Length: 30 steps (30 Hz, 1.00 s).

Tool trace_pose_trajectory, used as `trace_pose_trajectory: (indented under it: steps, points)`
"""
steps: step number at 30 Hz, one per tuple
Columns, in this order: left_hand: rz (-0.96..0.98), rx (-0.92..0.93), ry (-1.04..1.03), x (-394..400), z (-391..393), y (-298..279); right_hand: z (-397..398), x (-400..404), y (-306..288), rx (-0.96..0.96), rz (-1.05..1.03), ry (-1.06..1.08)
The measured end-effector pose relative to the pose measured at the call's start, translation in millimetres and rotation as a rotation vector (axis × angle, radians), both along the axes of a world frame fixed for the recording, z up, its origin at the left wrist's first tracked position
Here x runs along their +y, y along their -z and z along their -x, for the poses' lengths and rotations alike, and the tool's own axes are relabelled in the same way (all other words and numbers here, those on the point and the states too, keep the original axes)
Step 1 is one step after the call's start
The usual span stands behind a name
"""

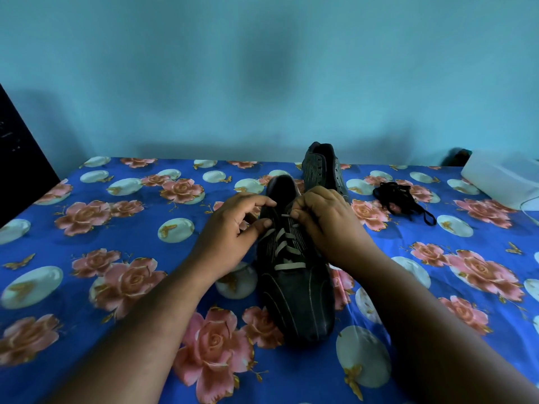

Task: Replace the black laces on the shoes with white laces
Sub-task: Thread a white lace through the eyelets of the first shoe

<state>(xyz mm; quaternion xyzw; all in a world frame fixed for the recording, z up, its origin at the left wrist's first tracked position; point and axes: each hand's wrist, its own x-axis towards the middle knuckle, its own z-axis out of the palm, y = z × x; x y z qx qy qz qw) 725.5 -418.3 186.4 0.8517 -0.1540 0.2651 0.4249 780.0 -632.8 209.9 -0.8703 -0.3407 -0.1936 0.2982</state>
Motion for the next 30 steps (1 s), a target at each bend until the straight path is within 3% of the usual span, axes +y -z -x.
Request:
trace_pose_trajectory:
  steps: [5,15,17,23,30]
  points:
    - [0.003,-0.020,0.003,-3,3,-3,1,2,3,0.027,-0.001,-0.031]
    - [0.019,-0.002,0.011,-1,3,-3,-5,0,5,0.248,-0.214,-0.121]
    - [0.003,-0.002,0.003,0,3,-2,-3,1,4,0.192,-0.211,-0.102]
    - [0.012,0.011,-0.018,-2,2,-2,-1,-6,-5,-0.224,-0.021,-0.030]
    - [0.021,0.027,-0.012,-2,2,-3,5,2,-4,-0.312,-0.005,0.038]
